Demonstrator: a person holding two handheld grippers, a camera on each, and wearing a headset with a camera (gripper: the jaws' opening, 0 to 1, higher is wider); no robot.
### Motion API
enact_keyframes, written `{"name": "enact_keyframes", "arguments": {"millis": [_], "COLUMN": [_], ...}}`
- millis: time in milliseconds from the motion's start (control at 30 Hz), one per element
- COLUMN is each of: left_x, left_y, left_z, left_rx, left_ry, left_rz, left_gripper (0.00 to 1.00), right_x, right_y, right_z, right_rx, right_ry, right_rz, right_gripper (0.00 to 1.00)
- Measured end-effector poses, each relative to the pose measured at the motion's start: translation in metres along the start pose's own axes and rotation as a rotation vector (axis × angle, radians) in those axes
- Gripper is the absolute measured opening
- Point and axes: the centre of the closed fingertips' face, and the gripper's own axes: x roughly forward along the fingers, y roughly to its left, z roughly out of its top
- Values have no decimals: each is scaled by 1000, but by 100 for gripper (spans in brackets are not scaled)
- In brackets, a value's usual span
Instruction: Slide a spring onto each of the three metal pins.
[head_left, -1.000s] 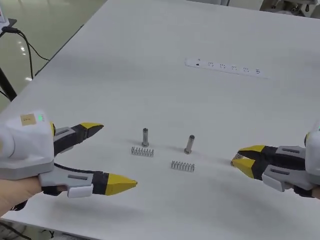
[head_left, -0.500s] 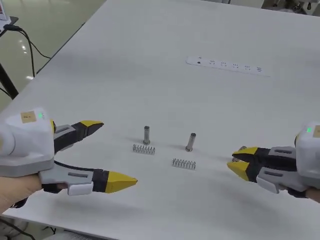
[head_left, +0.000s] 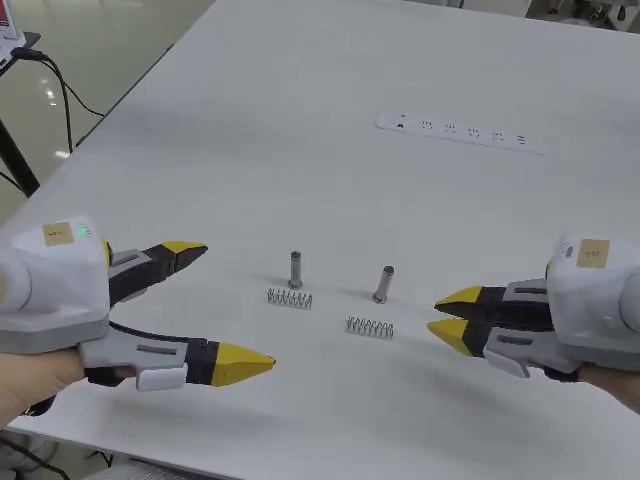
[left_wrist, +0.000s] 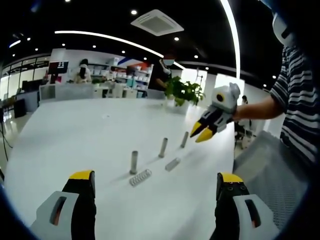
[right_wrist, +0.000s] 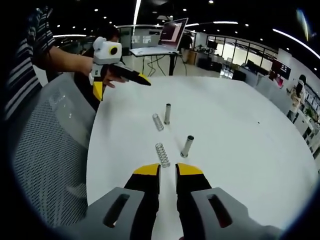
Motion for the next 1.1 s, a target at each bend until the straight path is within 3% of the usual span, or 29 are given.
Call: {"name": "enact_keyframes", "arguments": {"millis": [167, 400, 667, 1100], "left_x": [1, -1, -4, -6], "left_y": [-2, -1, 0, -1], "left_z": [0, -1, 0, -4], "left_rx": [2, 2, 1, -2], "left_ry": [-1, 2, 0, 6], "left_rz": [-3, -1, 5, 2], "left_gripper": [98, 98, 98, 98], "right_x": [13, 27, 41, 63], "right_y": [11, 16, 16, 9], "right_z": [-1, 3, 6, -4], "right_rx": [-52, -109, -149, -205], "right_ry": [44, 73, 99, 187], "right_rz": [47, 72, 91, 125], "right_gripper": [10, 10, 10, 10]}}
